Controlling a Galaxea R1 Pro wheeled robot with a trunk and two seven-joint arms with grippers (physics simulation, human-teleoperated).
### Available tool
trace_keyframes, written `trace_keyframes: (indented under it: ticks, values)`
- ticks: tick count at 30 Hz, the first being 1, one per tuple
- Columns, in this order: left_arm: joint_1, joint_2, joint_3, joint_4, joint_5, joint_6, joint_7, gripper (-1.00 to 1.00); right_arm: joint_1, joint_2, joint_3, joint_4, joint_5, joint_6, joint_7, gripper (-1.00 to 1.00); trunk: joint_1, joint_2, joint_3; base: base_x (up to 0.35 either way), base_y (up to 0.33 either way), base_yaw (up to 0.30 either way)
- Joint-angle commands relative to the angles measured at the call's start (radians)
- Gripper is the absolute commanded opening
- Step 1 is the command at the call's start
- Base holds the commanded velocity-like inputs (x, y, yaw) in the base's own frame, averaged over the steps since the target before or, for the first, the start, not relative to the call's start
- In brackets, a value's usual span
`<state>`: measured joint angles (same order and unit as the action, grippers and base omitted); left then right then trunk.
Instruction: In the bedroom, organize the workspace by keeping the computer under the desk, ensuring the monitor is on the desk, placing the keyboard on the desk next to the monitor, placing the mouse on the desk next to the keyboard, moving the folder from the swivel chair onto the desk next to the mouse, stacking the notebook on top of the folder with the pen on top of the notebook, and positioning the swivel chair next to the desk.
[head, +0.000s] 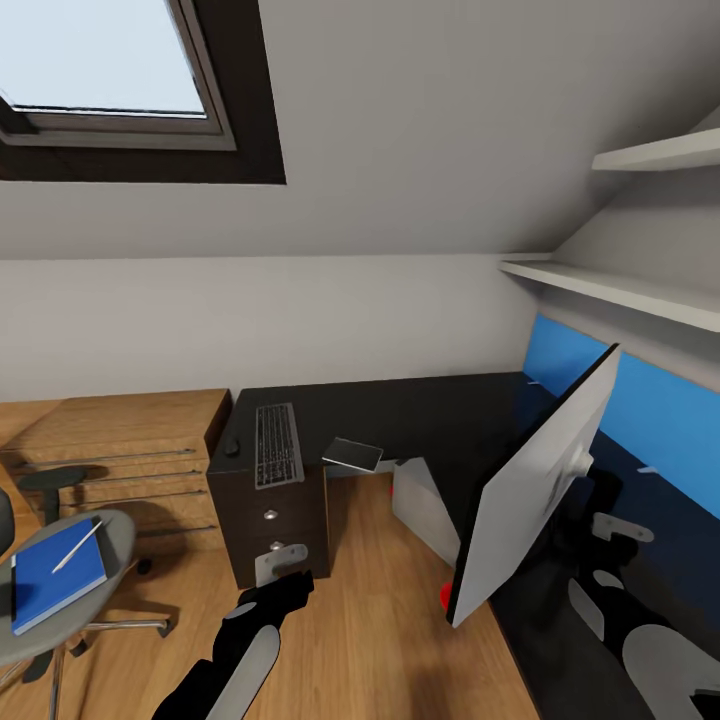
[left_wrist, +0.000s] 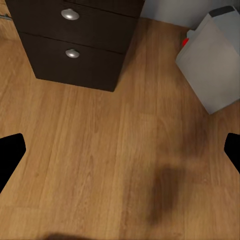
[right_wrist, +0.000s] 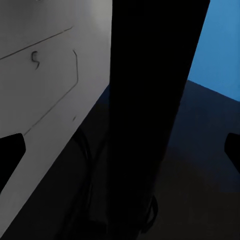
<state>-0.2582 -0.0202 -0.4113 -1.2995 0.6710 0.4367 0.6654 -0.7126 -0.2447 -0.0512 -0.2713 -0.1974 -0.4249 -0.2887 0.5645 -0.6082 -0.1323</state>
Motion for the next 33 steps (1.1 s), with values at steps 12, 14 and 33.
trace_keyframes:
  ticks: [12,14,33]
  values:
    - [-0.001,0.0,-0.002,-0.001,0.007,0.002,0.008,1.0,-0.001,-0.003,-0.001,0.001,-0.005,-0.003,0.002,1.0,0.0,-0.002,-0.002,0.073,-0.041,0.0]
    - [-0.001,0.0,-0.002,-0.001,0.007,0.002,0.008,1.0,-0.001,-0.004,-0.001,0.001,-0.005,-0.003,0.002,1.0,0.0,-0.002,-0.002,0.121,-0.065,0.0]
    - [-0.001,0.0,-0.002,-0.001,0.007,0.002,0.008,1.0,-0.001,-0.004,-0.001,0.001,-0.005,-0.003,0.002,1.0,0.0,-0.002,-0.002,0.029,-0.011,0.0]
